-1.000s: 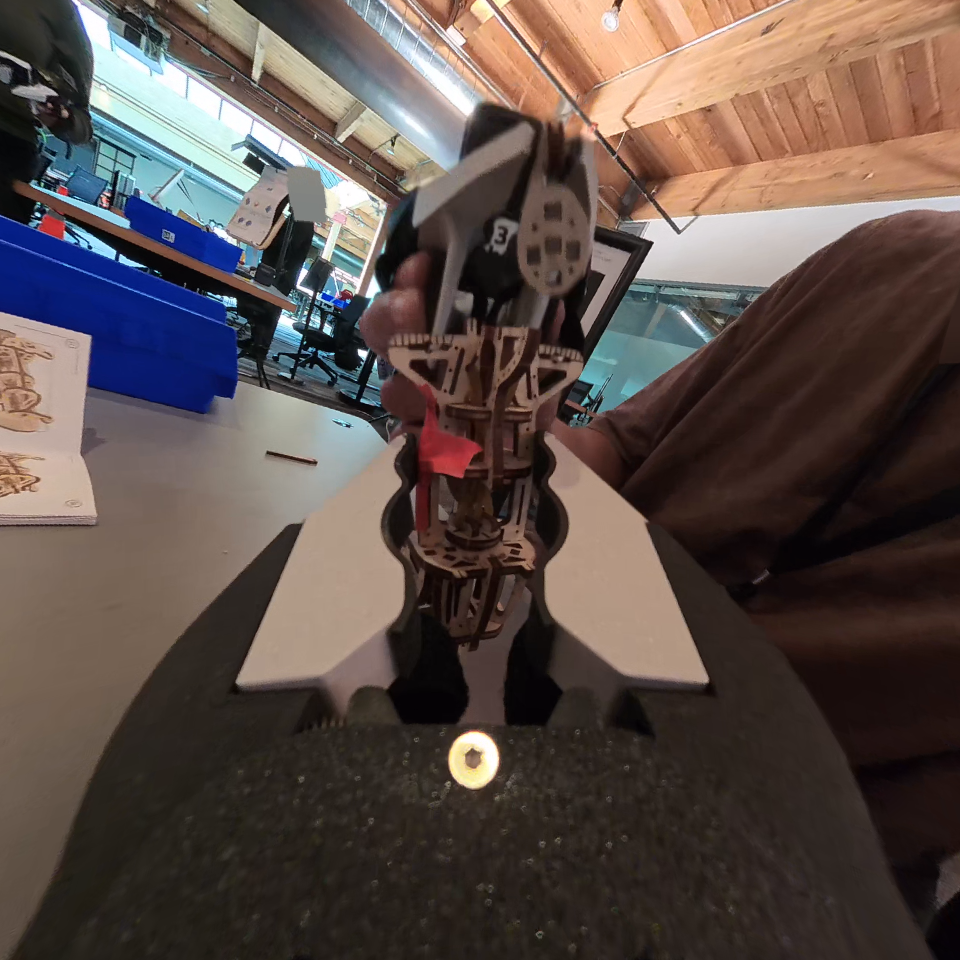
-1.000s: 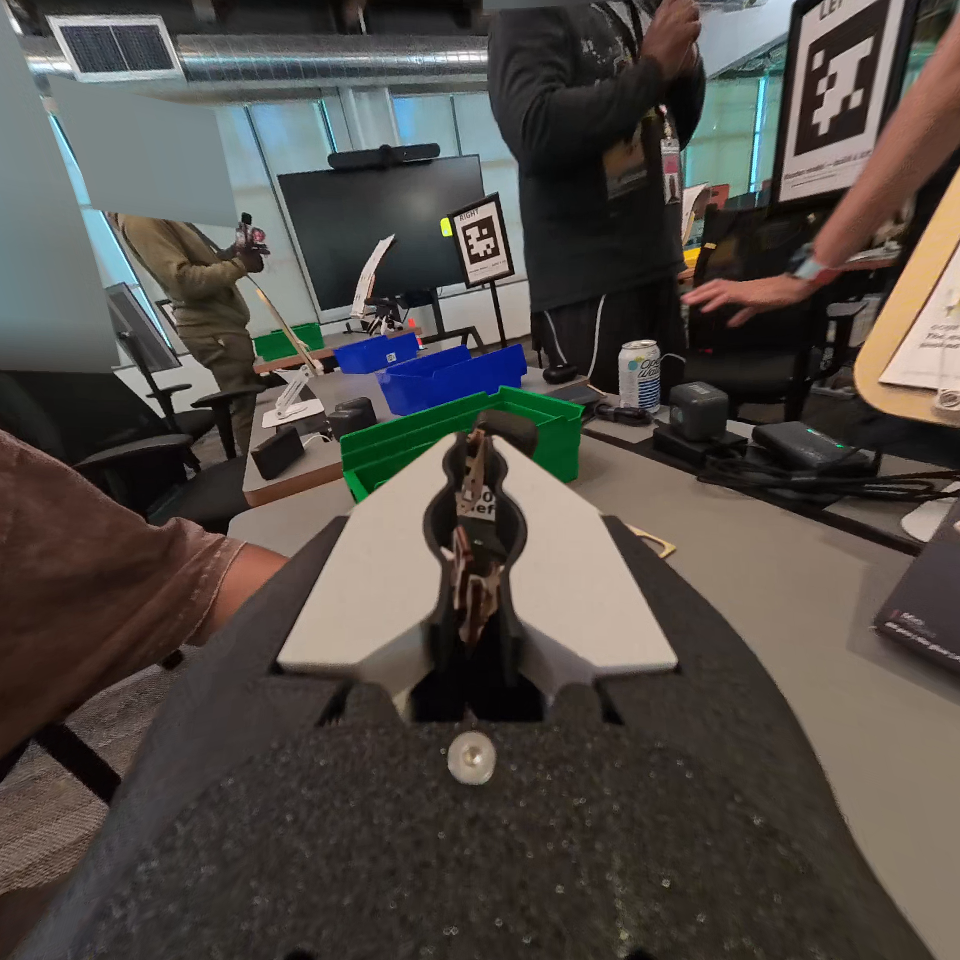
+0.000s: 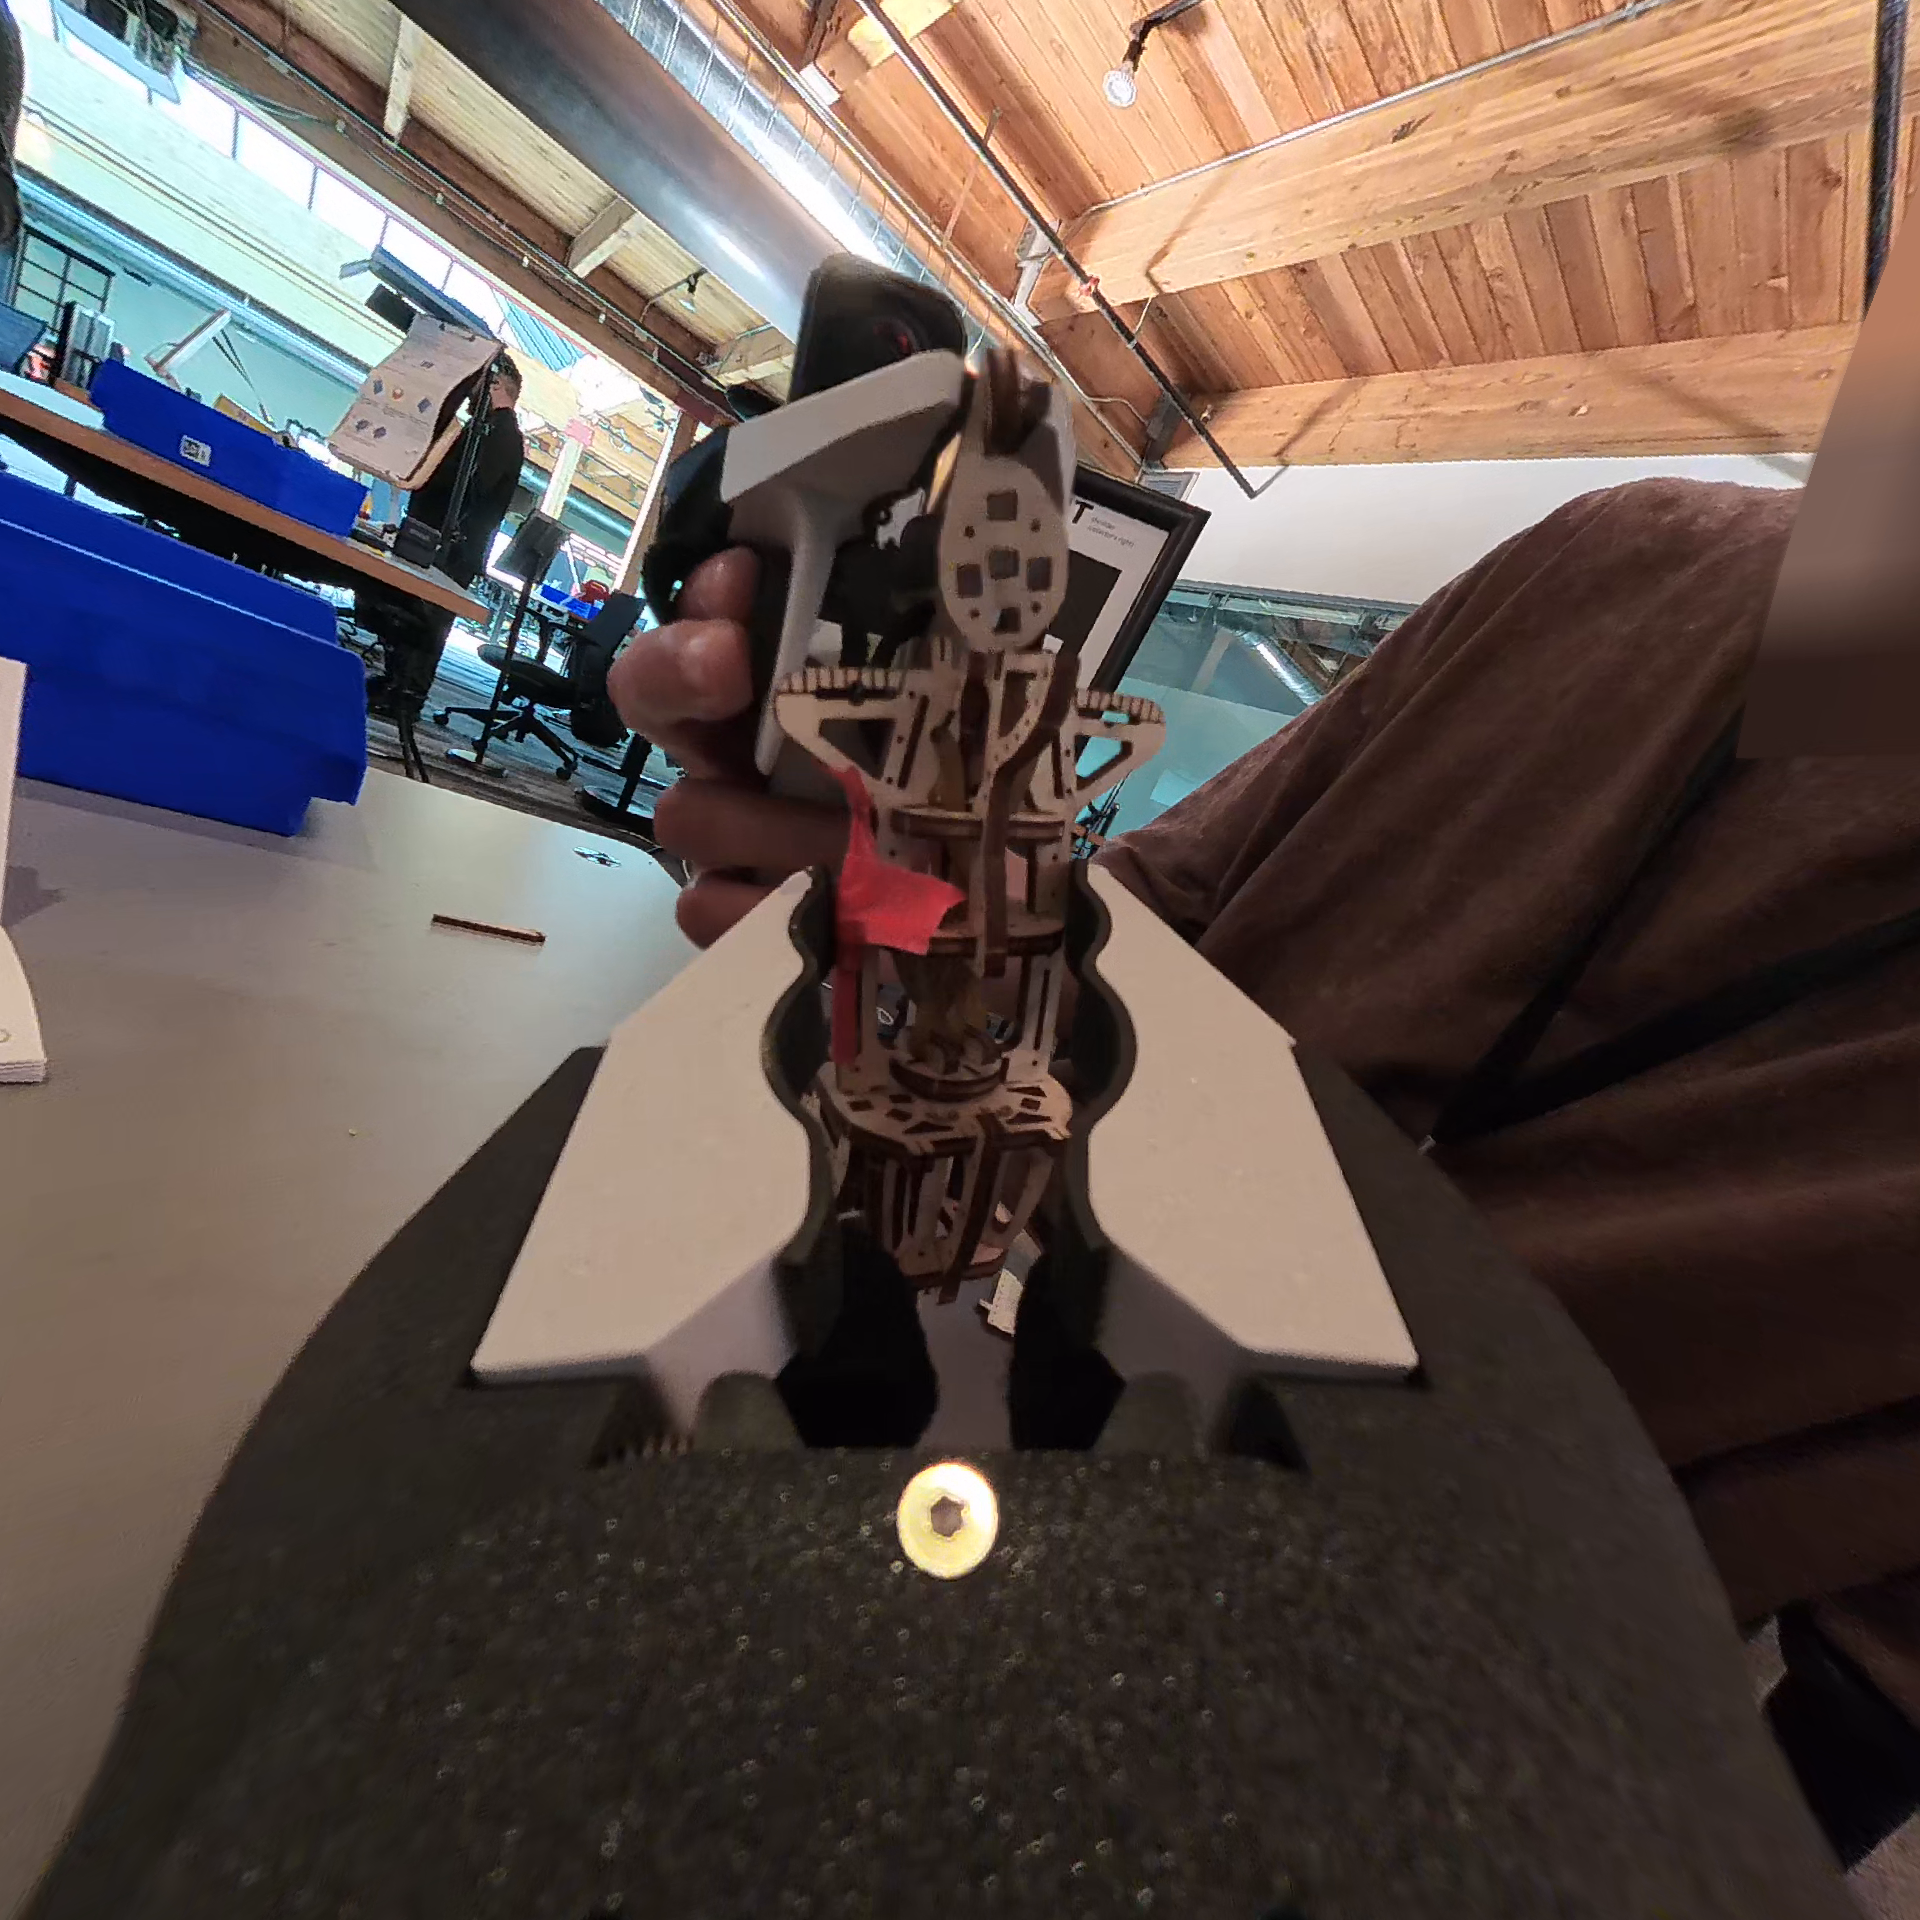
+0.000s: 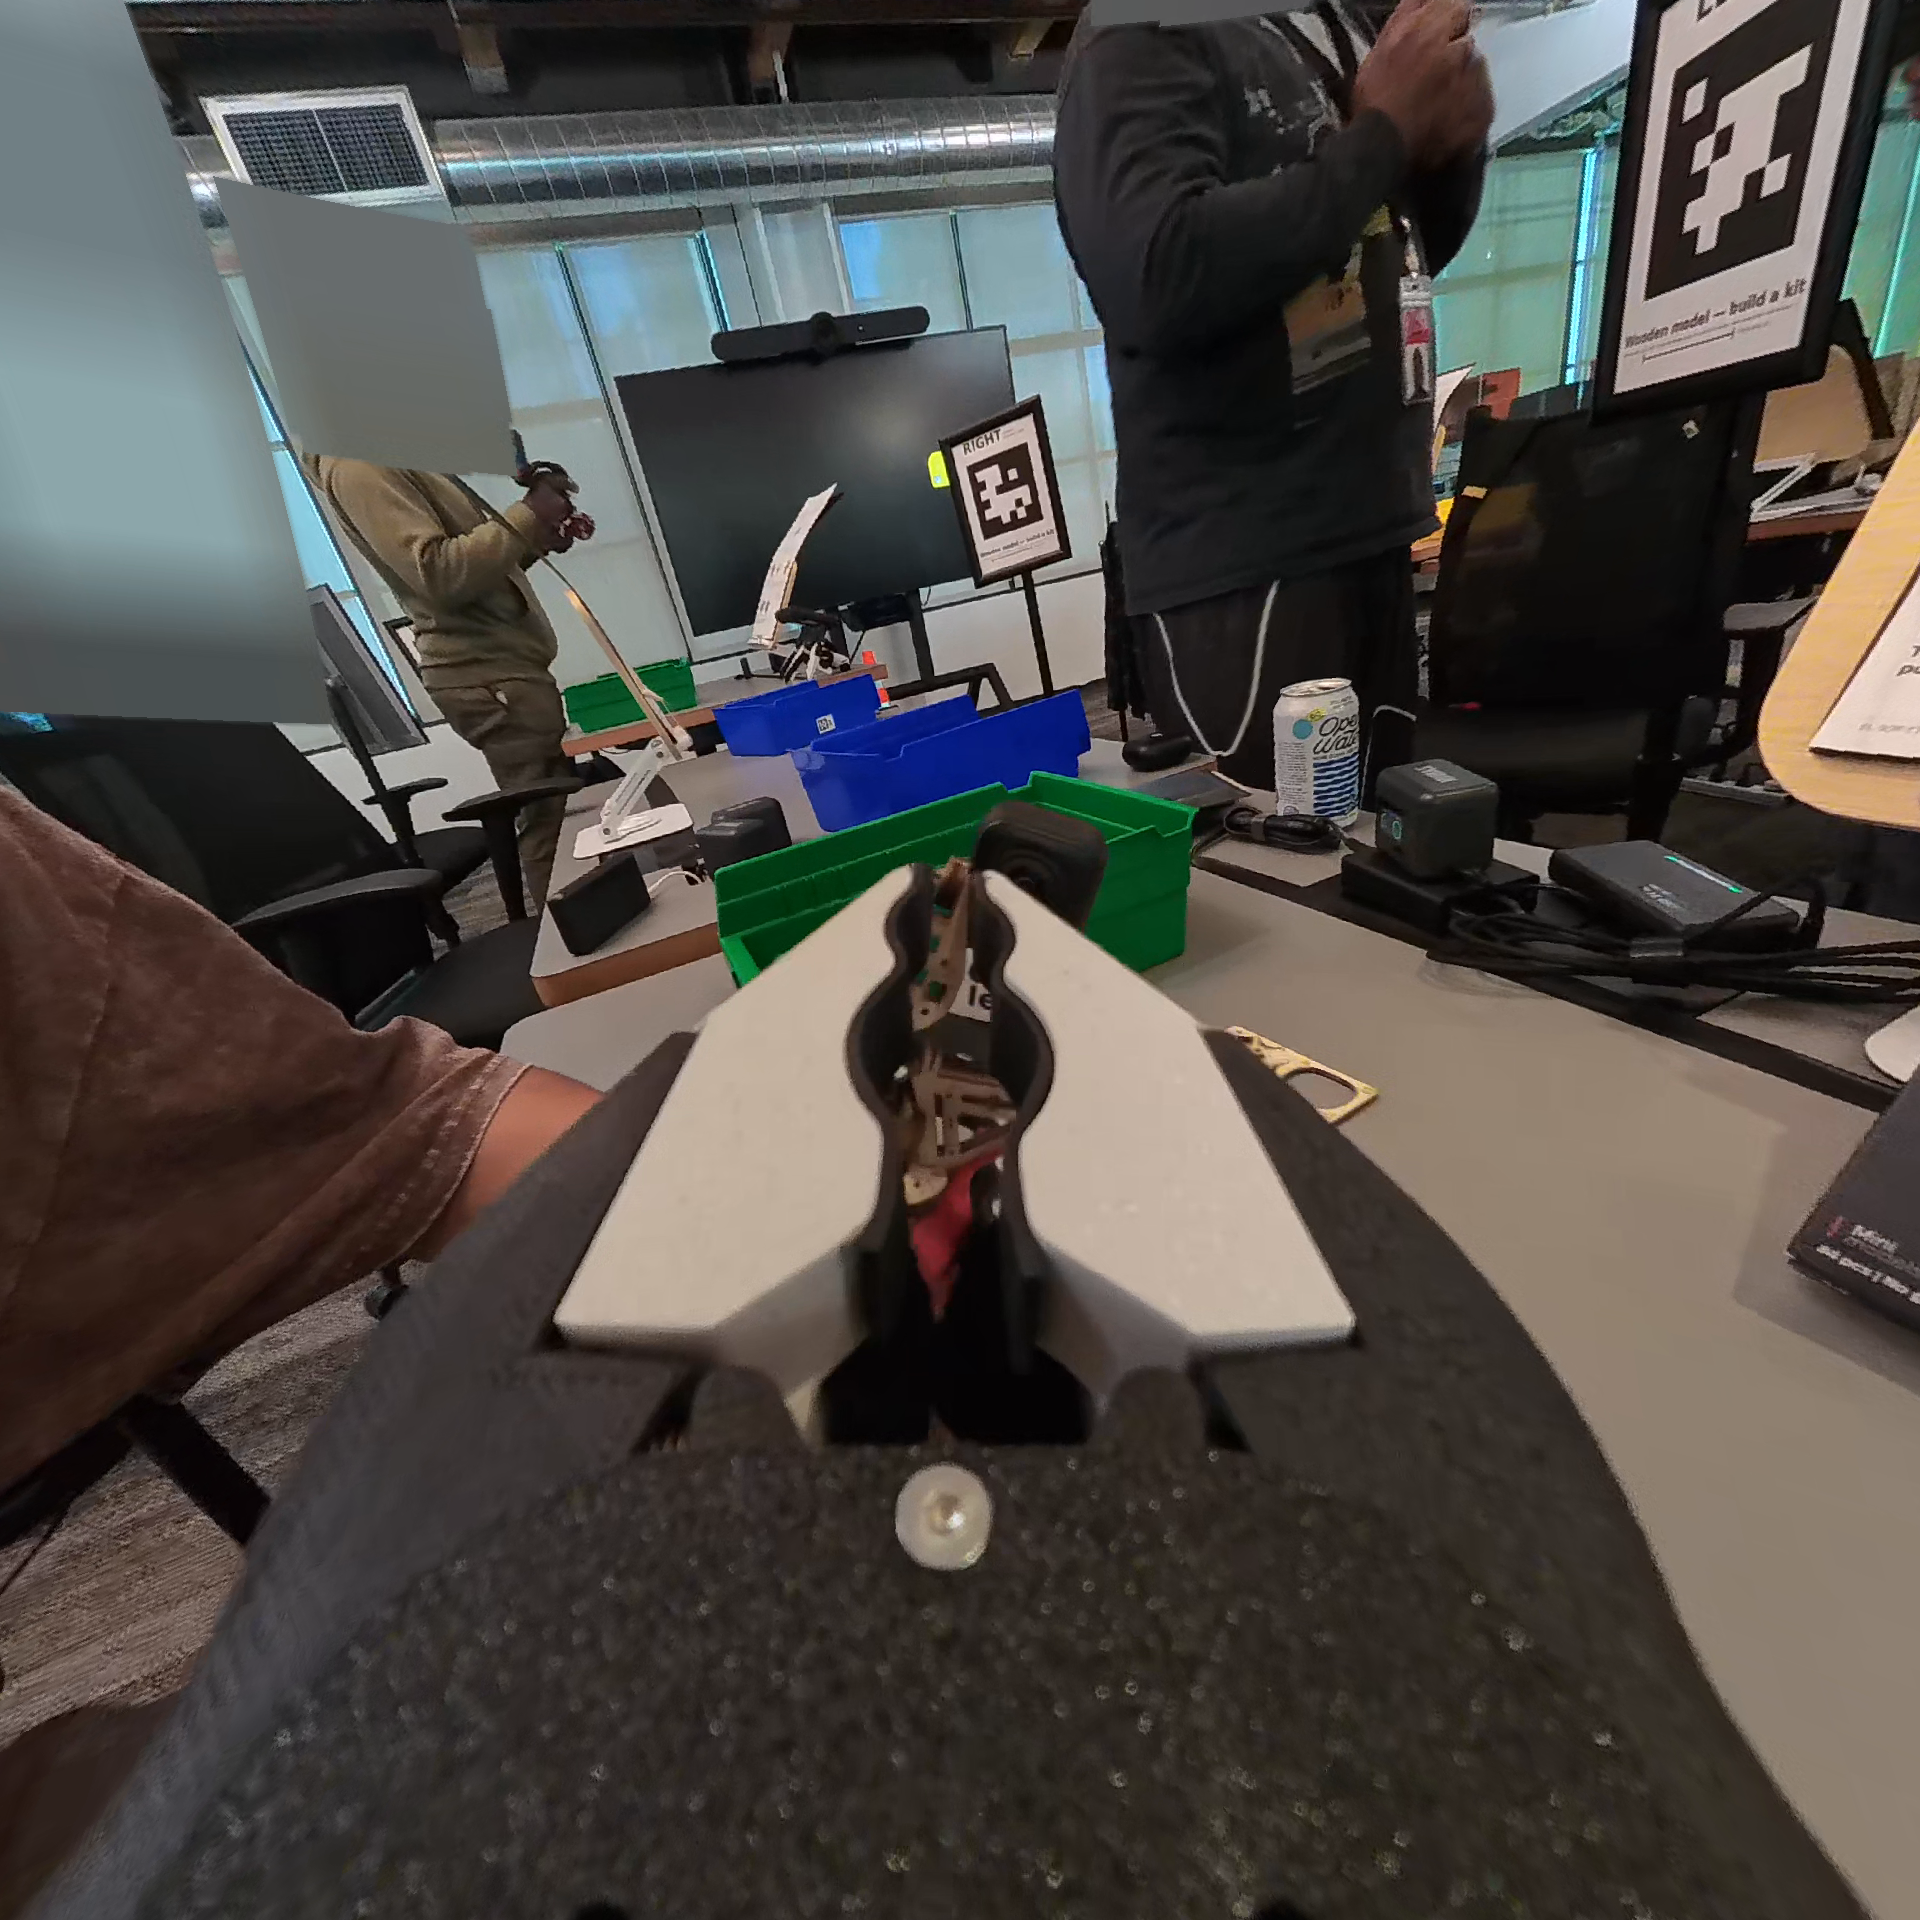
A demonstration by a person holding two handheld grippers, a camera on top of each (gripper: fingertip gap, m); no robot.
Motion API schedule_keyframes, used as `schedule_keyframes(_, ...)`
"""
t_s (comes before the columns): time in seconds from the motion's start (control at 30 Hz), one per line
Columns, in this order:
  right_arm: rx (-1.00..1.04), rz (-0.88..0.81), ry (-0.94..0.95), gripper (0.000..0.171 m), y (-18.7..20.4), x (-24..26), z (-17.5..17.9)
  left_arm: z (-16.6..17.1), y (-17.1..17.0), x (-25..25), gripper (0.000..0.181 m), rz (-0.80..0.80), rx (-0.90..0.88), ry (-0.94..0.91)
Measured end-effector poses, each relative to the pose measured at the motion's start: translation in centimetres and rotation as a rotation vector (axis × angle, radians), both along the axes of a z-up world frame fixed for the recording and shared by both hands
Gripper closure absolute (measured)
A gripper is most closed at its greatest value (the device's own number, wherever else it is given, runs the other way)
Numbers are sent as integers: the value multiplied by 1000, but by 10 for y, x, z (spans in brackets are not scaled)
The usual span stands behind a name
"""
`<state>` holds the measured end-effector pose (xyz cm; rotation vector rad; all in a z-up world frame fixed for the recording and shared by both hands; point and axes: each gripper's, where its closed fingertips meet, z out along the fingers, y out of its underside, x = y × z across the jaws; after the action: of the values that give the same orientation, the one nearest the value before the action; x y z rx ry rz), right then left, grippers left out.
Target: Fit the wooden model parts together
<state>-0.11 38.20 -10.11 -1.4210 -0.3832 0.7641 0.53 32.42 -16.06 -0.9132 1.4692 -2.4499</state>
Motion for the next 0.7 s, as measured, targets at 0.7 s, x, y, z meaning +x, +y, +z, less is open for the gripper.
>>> schedule_keyframes(0.7, 19, -34, 19, 165, -11, 14, 0, 7, 10, -3, 139, -10, -65, -12)
